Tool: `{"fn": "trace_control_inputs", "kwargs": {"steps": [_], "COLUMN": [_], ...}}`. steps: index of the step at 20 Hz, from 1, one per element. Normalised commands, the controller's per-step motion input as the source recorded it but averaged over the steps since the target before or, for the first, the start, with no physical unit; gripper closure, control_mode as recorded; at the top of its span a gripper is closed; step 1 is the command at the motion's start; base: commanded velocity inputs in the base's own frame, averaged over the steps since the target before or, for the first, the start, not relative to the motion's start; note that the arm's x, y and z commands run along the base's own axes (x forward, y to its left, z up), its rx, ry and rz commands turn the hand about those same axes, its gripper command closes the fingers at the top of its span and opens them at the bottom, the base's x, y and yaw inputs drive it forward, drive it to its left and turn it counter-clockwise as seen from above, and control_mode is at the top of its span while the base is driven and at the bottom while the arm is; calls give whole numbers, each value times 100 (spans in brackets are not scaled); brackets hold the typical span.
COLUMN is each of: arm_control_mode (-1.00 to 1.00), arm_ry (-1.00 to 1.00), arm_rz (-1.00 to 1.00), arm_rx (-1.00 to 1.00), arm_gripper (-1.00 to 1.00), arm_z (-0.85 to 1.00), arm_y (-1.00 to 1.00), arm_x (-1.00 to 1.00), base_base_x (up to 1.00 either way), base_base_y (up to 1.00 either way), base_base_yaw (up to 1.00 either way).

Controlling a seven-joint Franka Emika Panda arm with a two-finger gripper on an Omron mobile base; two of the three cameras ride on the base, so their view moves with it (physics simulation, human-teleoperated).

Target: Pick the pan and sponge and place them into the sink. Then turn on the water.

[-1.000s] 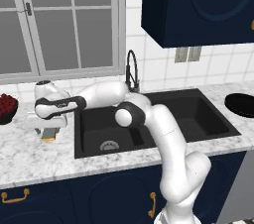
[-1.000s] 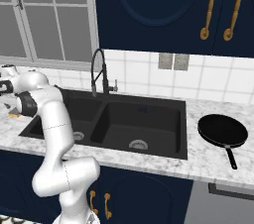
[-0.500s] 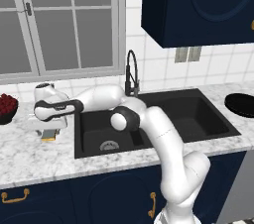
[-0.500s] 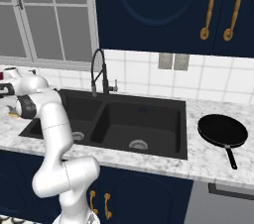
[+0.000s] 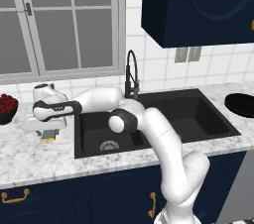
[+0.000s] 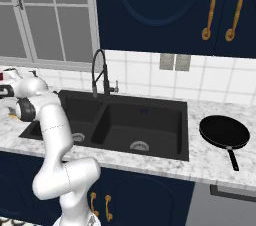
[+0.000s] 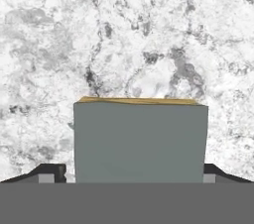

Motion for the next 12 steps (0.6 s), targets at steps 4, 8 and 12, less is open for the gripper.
{"fn": "trace_control_inputs", "kwargs": {"steps": [4,8,12], "arm_control_mode": [-100,-100,-100], "arm_ry": [0,-1,-7], "arm_rz": [0,3,0], "arm_rx": [0,4,3], "arm_gripper": [100,100,100], "arm_z": [-3,-20,-3], "arm_y": [-1,-71,-100], "arm_x": [0,-22,-46], "base_base_x": [0,0,0], "base_base_y": [0,0,0], "base_base_yaw": [0,0,0]}}
